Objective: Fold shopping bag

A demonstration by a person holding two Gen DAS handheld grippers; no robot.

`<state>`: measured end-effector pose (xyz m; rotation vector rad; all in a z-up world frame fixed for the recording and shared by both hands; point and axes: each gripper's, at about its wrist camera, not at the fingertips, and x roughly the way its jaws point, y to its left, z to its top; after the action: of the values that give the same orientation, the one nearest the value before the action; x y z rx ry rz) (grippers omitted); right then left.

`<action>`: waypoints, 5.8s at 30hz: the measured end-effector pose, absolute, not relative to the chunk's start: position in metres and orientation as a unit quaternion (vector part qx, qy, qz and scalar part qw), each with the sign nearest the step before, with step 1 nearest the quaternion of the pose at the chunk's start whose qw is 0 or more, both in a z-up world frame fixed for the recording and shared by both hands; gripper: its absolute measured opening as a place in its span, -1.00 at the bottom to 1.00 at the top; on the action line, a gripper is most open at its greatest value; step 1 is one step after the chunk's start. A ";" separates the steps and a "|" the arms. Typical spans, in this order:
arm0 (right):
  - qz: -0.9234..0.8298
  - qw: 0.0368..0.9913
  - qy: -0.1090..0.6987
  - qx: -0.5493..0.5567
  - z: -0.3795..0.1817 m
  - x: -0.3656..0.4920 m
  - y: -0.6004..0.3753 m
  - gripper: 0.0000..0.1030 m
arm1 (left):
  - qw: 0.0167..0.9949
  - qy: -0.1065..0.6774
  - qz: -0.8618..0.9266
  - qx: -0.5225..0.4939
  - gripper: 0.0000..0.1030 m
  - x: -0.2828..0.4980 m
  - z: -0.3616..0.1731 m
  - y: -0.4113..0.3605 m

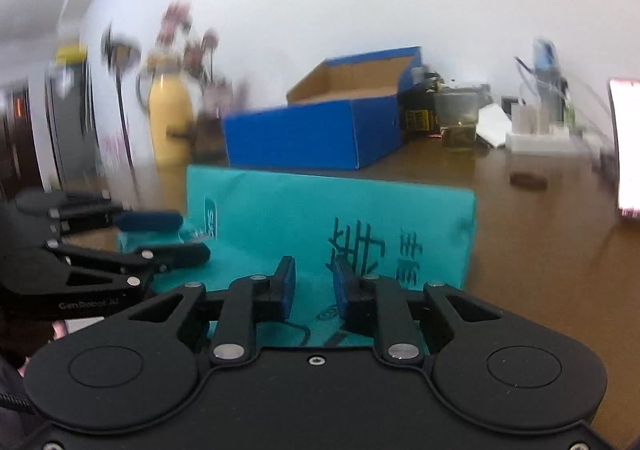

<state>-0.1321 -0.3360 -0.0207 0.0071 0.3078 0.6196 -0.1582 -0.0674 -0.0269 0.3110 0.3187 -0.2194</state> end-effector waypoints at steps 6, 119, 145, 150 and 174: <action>0.316 0.940 0.125 -0.024 -0.030 -0.135 -0.338 -0.60 | 0.974 0.155 -0.098 0.135 -0.13 -0.160 -0.029 -0.068; 0.276 0.942 0.179 -0.065 -0.013 -0.143 -0.318 -0.13 | 0.960 0.119 -0.108 0.228 0.28 -0.131 -0.026 -0.101; 0.385 0.782 0.147 -0.467 -0.022 -0.171 -0.302 0.43 | 0.939 0.172 -0.242 0.171 0.26 -0.128 -0.018 -0.069; 0.357 0.801 0.122 -0.465 -0.036 -0.202 -0.302 0.27 | 0.936 0.170 -0.266 0.158 0.26 -0.148 -0.020 -0.059; 0.265 0.767 0.101 -0.576 0.045 -0.184 -0.277 -0.70 | 0.837 -0.045 -0.295 0.459 0.31 -0.166 0.002 -0.143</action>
<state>-0.1836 -0.2772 0.0446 -1.2510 0.2184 0.5750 -0.1658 -0.1426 0.0020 0.9723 -0.0943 -0.6237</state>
